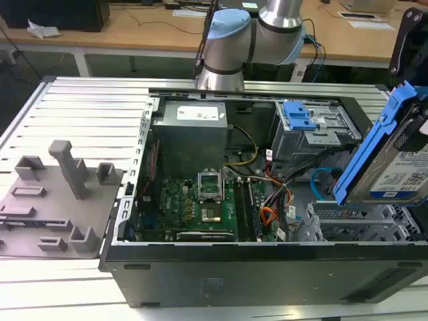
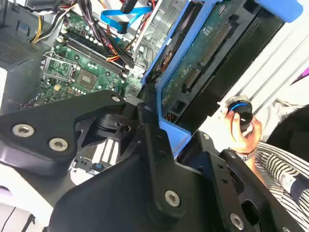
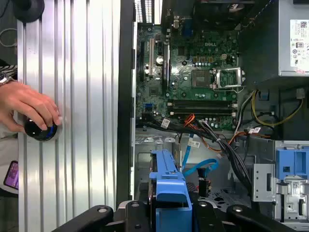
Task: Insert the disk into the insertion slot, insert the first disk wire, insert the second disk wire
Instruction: 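Insert the disk into the insertion slot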
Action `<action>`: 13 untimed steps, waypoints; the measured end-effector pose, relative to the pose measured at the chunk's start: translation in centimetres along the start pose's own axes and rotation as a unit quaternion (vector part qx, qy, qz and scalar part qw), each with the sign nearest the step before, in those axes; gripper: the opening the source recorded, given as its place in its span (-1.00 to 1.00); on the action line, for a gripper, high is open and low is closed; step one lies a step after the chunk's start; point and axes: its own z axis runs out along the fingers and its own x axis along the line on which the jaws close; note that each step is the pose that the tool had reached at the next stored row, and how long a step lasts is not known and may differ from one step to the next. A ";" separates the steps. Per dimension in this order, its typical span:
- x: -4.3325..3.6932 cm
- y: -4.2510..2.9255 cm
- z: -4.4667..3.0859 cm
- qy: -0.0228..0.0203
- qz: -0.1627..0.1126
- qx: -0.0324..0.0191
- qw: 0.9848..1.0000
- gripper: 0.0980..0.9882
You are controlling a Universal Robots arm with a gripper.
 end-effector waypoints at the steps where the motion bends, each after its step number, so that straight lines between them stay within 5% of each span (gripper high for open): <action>1: 0.00 0.00 0.02 0.000 0.000 0.000 1.000 -0.39; 7: -0.07 -0.09 2.33 0.000 0.000 0.000 1.000 -0.39; 13: -0.53 -0.12 3.61 -0.007 0.000 0.000 1.000 -0.39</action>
